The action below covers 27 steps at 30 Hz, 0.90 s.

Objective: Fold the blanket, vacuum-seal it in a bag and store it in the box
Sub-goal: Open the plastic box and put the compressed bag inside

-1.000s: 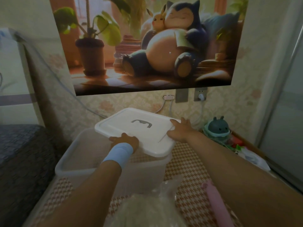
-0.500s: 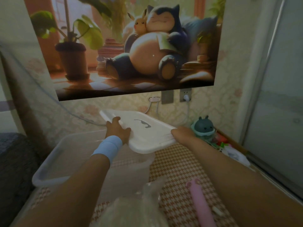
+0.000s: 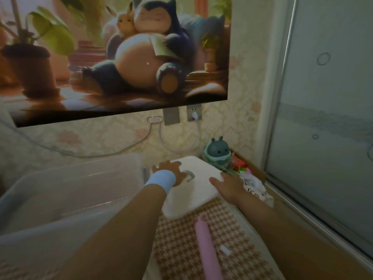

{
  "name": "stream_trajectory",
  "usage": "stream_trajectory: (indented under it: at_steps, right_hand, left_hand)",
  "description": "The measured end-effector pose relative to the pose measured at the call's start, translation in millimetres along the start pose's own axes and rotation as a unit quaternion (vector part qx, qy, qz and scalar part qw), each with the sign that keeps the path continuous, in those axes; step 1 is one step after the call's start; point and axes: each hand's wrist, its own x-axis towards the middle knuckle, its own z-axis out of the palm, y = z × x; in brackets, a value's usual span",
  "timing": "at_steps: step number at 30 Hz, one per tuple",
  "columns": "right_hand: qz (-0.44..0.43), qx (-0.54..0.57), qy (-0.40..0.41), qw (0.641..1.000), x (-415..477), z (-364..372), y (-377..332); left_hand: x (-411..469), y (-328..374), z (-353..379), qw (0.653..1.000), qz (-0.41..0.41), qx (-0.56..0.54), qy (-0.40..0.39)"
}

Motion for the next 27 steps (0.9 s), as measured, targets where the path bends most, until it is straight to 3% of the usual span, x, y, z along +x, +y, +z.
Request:
stream_trajectory:
  at_steps: [3,7,11,15,18,21,24,27]
  right_hand:
    - [0.008,-0.029,-0.09,0.995,2.6,25.5,-5.7]
    - [-0.021,-0.045,-0.151,0.987,-0.6,52.7,-15.4]
    - [-0.068,-0.087,-0.099,0.989,-19.4,50.8,-39.2]
    - [-0.163,-0.021,-0.08,0.983,-64.1,42.6,-73.7]
    - [-0.199,0.02,-0.139,0.97,-102.3,40.4,-95.0]
    - [-0.164,0.053,-0.23,0.958,-136.3,39.6,-107.3]
    - [-0.151,-0.011,-0.333,0.931,-173.0,42.4,-117.5]
    - [-0.192,-0.221,-0.404,0.866,-202.3,42.9,-126.9]
  left_hand:
    - [-10.3,11.3,27.4,0.996,0.066,0.016,-0.059]
    - [-20.0,-4.6,61.6,0.99,0.041,0.038,-0.126]
    - [-40.1,-26.7,61.4,0.995,0.068,-0.045,-0.064]
    - [-77.8,-45.9,42.9,0.987,0.093,-0.125,0.033]
    - [-120.1,-66.4,38.1,0.981,0.087,-0.165,0.043]
    - [-165.7,-89.5,45.1,0.983,0.087,-0.16,0.035]
    - [-216.5,-112.3,53.1,0.982,0.083,-0.163,0.041]
    - [-250.3,-127.4,59.9,0.988,0.079,-0.129,0.019]
